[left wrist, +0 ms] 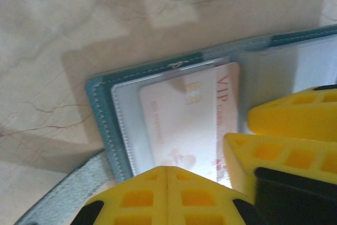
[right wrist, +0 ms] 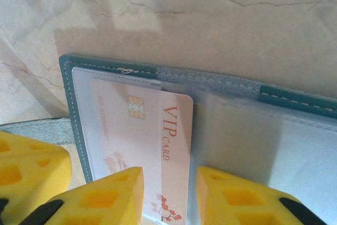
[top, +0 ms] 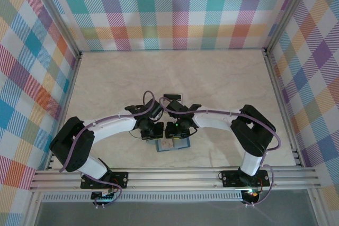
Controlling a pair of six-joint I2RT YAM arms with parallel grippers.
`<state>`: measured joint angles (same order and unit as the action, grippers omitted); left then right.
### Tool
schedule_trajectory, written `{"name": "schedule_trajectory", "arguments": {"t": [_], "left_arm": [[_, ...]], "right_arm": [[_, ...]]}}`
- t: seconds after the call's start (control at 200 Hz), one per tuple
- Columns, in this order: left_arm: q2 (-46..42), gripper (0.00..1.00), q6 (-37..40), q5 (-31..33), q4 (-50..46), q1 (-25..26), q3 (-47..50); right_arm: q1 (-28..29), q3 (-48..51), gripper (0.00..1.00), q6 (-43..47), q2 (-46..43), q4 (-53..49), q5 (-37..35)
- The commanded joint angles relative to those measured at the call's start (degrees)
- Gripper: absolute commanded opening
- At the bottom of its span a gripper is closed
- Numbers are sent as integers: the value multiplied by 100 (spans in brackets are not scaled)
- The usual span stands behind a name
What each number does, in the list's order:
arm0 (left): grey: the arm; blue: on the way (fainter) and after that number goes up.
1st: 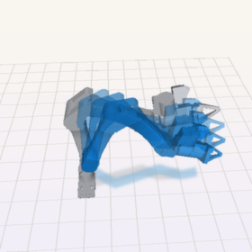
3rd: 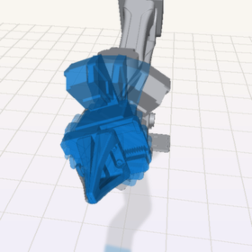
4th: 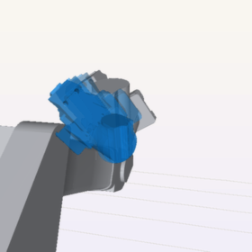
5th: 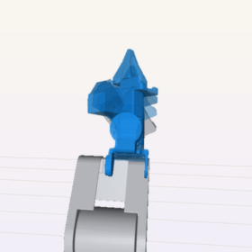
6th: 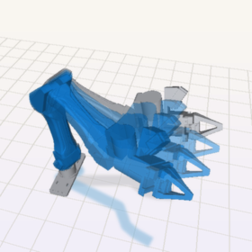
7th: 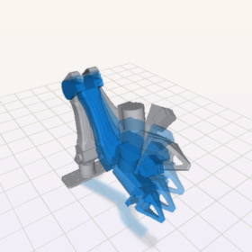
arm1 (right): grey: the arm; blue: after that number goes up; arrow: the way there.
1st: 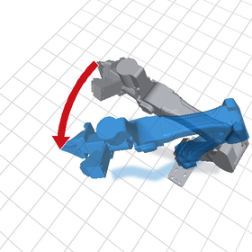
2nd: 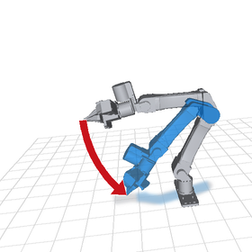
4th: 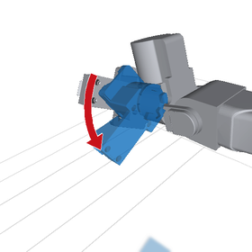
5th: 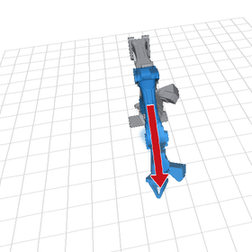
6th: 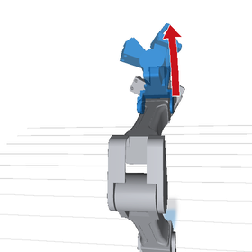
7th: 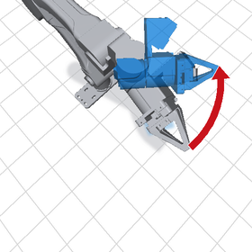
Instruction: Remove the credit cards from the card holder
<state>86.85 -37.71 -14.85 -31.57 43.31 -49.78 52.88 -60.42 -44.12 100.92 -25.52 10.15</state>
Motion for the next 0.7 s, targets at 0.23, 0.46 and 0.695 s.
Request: {"name": "schedule_trajectory", "arguments": {"t": [0.23,0.46,0.695], "left_arm": [[524,0,127,193,-144,116,51],[636,0,211,360,-261,122,154],[694,0,310,643,-515,120,174]], "right_arm": [[-81,124,30,104,198,177,359],[-198,319,29,132,221,506,719],[-420,798,24,-107,-55,1361,1323]]}}
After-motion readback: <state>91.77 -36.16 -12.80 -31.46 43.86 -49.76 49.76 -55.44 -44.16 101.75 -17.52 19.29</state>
